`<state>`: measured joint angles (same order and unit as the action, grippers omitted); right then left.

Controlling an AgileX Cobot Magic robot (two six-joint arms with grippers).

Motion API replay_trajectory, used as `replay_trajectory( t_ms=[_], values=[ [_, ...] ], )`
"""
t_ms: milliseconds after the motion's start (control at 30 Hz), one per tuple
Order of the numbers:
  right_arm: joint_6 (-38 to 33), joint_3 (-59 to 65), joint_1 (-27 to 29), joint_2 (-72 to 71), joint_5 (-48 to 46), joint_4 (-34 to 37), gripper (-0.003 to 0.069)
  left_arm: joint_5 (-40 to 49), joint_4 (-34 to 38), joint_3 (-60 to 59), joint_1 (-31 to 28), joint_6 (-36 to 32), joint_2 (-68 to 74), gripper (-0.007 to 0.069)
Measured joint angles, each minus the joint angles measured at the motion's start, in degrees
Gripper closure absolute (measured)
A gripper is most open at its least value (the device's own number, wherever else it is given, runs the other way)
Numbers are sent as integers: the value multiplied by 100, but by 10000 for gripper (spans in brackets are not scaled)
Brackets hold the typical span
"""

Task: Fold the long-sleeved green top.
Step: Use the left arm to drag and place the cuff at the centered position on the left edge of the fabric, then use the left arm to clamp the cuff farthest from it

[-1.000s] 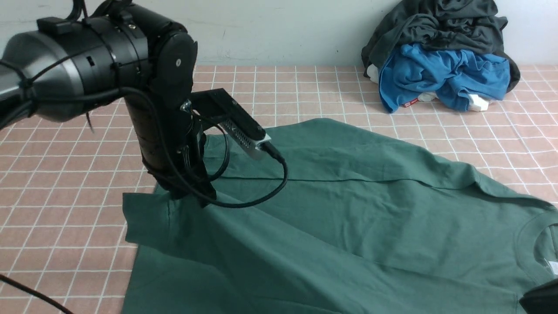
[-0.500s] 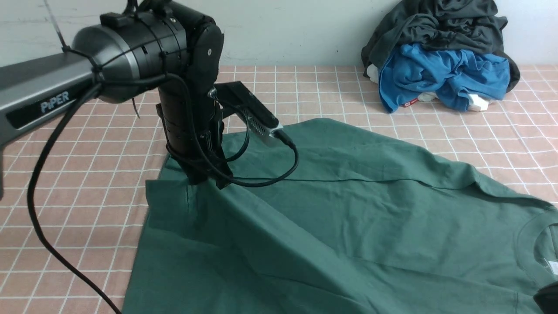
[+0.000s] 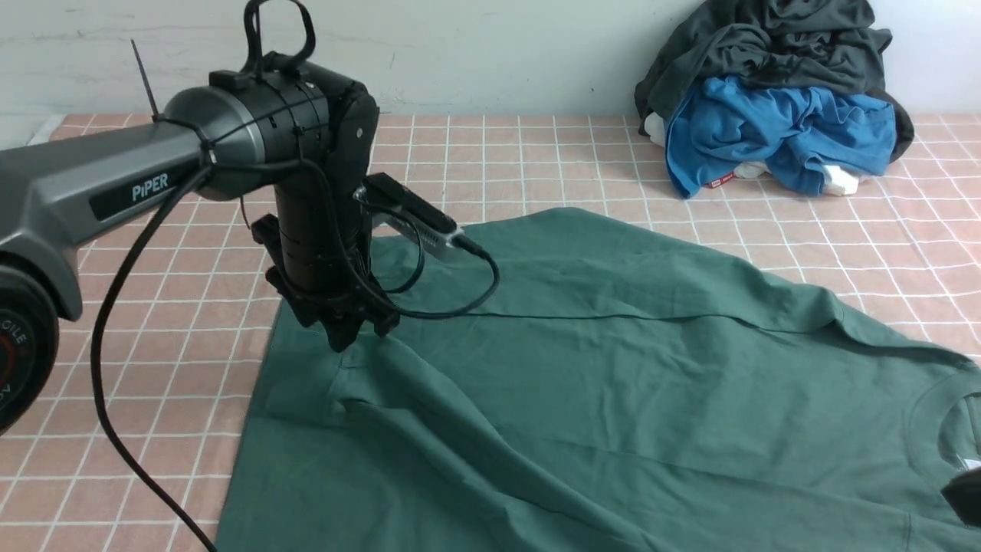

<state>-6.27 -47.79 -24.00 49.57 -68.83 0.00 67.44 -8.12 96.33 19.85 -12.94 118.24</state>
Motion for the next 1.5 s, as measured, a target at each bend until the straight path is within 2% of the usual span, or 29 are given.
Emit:
replay_trajectory(
  t_ms=[67,167,433,1000,1267,1500],
  values=[
    [188,-159,0,306,103,-251,674,5,155,309,-230,173,19,223],
    [300,-382,0,689,253,-464,674,-21,457,671,-519,258,80,195],
    [337,-996,0,1696,541,-497,674,-805,1301,991,-1232,310,600,190],
    [331,-1056,0,2350,555,-498,674,-1546,1523,997,-1273,310,1265,190],
    [311,-1074,0,2350,562,-502,674,-1576,1468,997,-1273,349,1265,259],
    [311,-1074,0,2350,562,-502,674,-1610,1331,997,-1273,357,1265,262]
  ],
)
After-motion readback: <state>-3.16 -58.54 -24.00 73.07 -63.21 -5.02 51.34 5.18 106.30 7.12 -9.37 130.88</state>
